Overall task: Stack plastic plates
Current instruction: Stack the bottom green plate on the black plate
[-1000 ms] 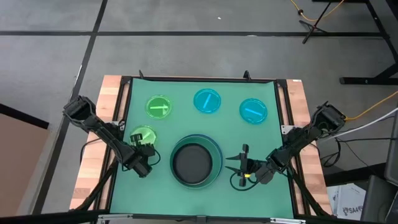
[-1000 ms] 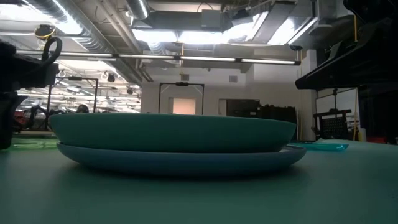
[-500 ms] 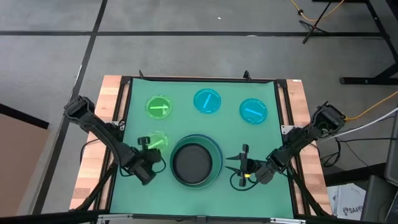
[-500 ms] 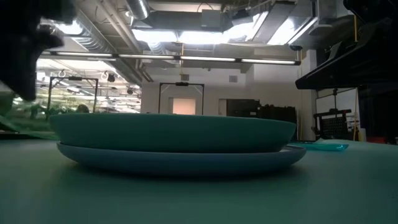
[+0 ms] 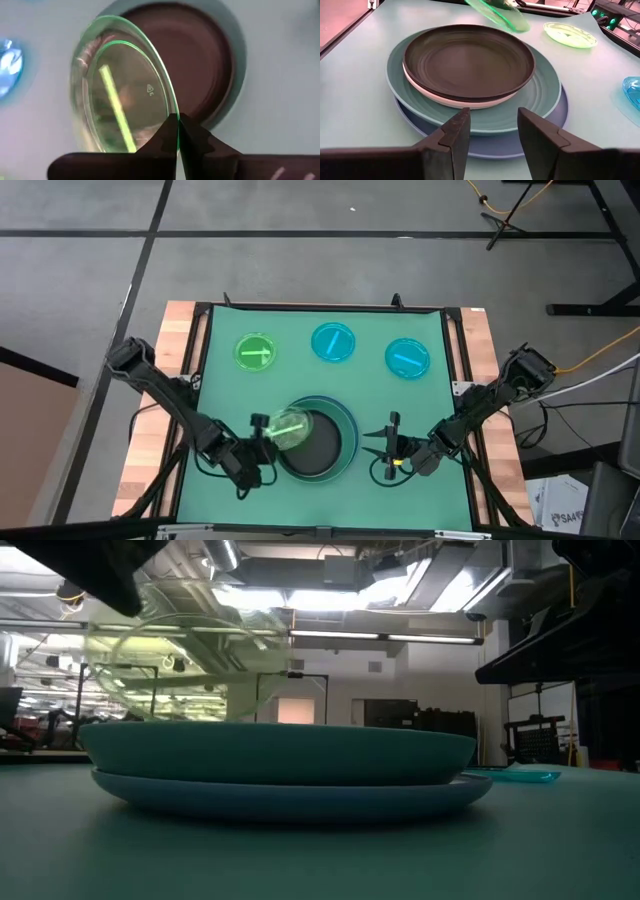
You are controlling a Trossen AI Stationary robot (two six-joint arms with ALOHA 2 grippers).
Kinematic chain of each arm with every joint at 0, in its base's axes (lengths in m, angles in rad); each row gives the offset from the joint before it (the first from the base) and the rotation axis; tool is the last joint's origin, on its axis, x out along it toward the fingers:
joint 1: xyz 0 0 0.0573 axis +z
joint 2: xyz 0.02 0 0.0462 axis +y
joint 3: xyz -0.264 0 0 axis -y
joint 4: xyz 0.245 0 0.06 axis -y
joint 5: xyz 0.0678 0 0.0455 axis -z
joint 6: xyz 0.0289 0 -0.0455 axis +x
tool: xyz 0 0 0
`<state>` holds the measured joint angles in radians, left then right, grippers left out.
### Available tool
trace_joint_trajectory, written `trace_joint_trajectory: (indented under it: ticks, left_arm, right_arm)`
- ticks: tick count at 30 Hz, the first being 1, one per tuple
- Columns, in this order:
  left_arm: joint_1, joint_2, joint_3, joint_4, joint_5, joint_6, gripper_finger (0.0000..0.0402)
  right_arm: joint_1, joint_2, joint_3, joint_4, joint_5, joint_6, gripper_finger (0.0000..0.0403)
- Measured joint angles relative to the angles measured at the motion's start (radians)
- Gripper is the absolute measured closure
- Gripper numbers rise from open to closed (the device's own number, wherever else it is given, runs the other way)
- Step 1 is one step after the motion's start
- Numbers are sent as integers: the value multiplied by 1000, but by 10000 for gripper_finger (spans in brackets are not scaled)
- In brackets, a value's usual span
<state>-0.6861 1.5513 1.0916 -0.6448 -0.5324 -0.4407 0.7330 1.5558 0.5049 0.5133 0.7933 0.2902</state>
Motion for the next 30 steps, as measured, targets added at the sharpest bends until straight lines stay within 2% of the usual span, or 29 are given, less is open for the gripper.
trace_joint_trajectory:
  ticks: [5,10,21,26,30]
  left_arm:
    - [24,83,29,104,1,105,401]
    - [42,156,73,139,20,163,401]
    - [53,211,82,185,30,164,398]
    - [71,211,82,186,34,163,380]
    - [94,211,82,185,92,129,353]
  right_arm:
    - [0,0,0,0,0,0,247]
    - [0,0,0,-1,0,0,247]
    - [0,0,0,-7,0,1,247]
    - [0,0,0,-7,1,1,247]
    - [0,0,0,-7,3,1,247]
